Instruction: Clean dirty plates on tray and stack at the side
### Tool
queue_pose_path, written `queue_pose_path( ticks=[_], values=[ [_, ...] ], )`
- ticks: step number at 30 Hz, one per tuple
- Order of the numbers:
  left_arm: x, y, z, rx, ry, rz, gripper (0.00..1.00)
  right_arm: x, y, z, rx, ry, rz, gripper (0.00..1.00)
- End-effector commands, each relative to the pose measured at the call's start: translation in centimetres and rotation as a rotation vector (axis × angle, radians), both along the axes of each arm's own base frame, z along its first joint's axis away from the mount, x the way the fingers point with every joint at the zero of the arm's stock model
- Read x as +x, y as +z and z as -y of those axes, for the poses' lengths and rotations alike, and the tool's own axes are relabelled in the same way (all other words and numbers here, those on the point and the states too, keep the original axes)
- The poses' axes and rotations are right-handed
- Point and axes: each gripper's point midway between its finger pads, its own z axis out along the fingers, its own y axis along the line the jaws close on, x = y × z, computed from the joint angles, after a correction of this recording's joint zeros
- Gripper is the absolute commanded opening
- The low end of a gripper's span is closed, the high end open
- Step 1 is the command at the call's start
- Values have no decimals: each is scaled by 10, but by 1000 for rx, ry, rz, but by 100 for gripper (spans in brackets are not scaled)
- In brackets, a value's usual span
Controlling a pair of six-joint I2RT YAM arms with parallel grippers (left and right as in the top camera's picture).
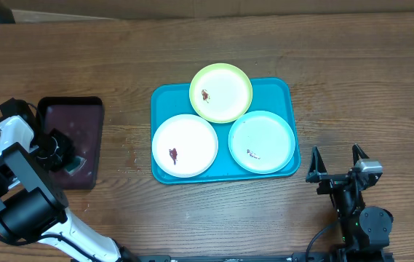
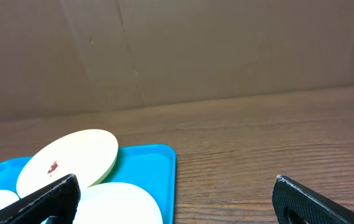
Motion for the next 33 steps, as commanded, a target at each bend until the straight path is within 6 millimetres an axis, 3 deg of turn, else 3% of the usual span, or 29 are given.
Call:
queue_pose_path(
  ticks=[1,3,4,8,9,10,17,21,27,33],
  values=[
    [-3,-8,-2,12,-1,-19,43,0,-1,1,5,-7,6,100],
    [-1,-8,-3,17,-1,-11,59,0,-1,1,5,-7,6,100],
    [0,-8,-4,18,-1,-8,60,0,-1,1,5,-7,6,100],
    [1,-8,-5,25,-1,-2,42,0,-1,1,5,-7,6,100],
    [2,-8,-6,27,-1,0,31,0,-1,1,5,-7,6,100],
    [2,-8,-6,28,-1,2,7,0,-1,1,5,-7,6,100],
    [-1,-7,-2,12,-1,-13,4,0,-1,1,5,-7,6,100],
    [3,6,-4,2,-1,-16,4,0,-1,1,5,-7,6,100],
    [26,66,-18,18,-1,21,4,0,-1,1,5,-7,6,100],
    [72,154,-12,-41,-77,244,4,0,-1,1,5,-7,6,100]
  ],
)
